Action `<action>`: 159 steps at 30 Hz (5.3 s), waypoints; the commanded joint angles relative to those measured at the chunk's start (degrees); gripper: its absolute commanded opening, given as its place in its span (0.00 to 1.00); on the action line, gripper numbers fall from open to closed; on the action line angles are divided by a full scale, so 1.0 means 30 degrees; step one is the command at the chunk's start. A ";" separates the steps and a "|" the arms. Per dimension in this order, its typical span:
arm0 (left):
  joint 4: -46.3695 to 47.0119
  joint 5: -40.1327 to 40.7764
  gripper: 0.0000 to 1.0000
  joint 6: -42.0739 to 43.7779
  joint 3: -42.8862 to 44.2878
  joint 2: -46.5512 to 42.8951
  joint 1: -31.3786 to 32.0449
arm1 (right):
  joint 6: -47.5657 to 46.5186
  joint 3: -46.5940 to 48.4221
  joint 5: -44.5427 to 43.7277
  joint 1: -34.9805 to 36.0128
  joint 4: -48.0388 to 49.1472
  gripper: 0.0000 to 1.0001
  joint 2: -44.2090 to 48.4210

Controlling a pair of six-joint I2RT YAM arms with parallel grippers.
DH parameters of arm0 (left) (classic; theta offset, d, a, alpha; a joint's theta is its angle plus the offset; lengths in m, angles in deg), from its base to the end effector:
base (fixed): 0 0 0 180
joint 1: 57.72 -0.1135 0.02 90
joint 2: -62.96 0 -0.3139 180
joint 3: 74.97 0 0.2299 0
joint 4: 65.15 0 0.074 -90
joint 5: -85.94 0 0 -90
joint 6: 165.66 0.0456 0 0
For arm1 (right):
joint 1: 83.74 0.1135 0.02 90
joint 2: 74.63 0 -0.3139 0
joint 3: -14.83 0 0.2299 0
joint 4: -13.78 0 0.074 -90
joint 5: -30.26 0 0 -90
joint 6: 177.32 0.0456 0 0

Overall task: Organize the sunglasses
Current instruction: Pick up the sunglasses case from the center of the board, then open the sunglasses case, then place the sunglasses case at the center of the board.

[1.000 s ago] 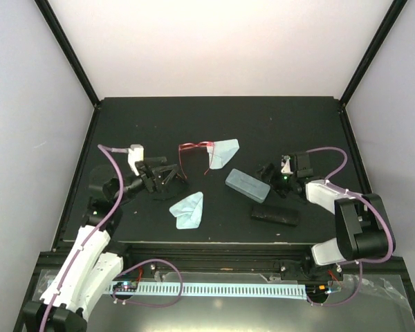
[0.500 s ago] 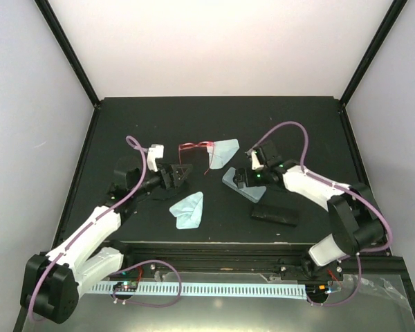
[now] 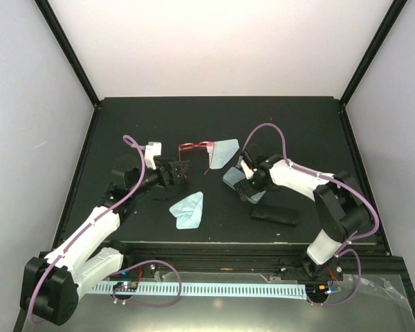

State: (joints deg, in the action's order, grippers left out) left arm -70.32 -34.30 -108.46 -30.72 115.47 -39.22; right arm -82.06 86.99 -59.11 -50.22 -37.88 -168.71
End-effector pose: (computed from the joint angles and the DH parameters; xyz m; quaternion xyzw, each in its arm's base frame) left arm 0.1509 -0.0747 0.3032 0.0660 0.7720 -0.4435 0.4506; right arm 0.2410 0.1602 0.2261 -0.2424 0.9596 0.0525 0.1329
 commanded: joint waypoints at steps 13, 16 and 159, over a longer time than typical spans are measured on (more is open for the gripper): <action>0.1572 -0.1218 0.99 -0.0271 0.0617 0.1013 0.0102 | 0.0149 0.1175 -0.1770 0.0158 -0.0466 0.91 -0.2480; 0.1617 -0.1398 0.99 -0.0576 0.0684 0.1507 0.0102 | 0.0444 0.1478 -0.0622 0.0111 -0.0340 0.74 -0.2777; -0.2465 0.1138 0.99 -0.0685 0.6452 0.8262 0.3743 | 0.7963 -0.6023 0.9002 -0.7642 0.9362 0.99 0.4202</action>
State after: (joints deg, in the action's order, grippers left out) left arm -77.32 -30.24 -111.80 -12.14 139.60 -27.63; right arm -55.44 67.65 -28.86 -72.91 -7.87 -158.11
